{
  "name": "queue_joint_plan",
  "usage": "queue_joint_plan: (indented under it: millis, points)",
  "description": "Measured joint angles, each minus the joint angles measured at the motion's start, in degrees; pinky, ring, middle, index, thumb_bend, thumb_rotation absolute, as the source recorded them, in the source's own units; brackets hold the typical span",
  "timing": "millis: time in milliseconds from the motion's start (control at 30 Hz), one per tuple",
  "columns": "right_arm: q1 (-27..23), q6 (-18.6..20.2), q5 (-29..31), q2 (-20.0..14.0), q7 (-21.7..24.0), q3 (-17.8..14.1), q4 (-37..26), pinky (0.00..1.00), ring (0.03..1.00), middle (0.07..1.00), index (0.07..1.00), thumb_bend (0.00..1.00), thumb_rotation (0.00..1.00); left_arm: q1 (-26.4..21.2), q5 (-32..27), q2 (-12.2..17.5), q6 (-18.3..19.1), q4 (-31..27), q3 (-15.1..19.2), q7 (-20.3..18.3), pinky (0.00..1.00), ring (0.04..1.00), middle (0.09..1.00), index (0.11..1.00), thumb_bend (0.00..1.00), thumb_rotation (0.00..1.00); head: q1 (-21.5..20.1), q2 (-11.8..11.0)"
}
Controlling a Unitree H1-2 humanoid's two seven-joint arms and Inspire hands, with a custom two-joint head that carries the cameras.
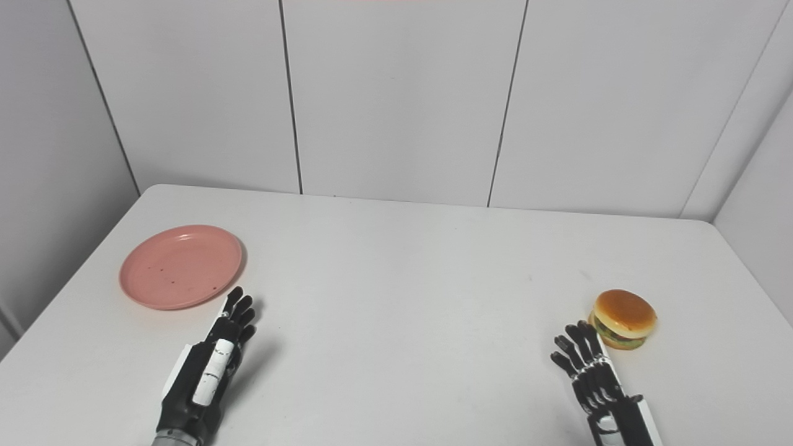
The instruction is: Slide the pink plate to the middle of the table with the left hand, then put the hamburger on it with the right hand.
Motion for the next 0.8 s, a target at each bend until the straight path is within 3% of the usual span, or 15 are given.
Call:
queue_joint_plan:
  millis: [333, 800]
  points:
    - [-0.02, -0.04, 0.01, -0.10, 0.46, 0.00, 0.15, 0.90, 0.927, 0.948, 0.962, 0.95, 0.90, -0.22, -0.07, 0.00, -2.16, 1.31, -0.17, -0.02, 1.00, 1.000, 0.996, 1.000, 0.82, 0.84, 0.44, -1.50]
    - [-0.03, -0.05, 0.04, -0.33, 2.14, -0.05, 0.25, 0.89, 0.920, 0.948, 0.964, 0.95, 0.90, -0.26, -0.11, -0.01, -2.97, 1.62, -0.26, -0.02, 1.00, 1.000, 0.995, 1.000, 0.83, 0.84, 1.67, -1.94]
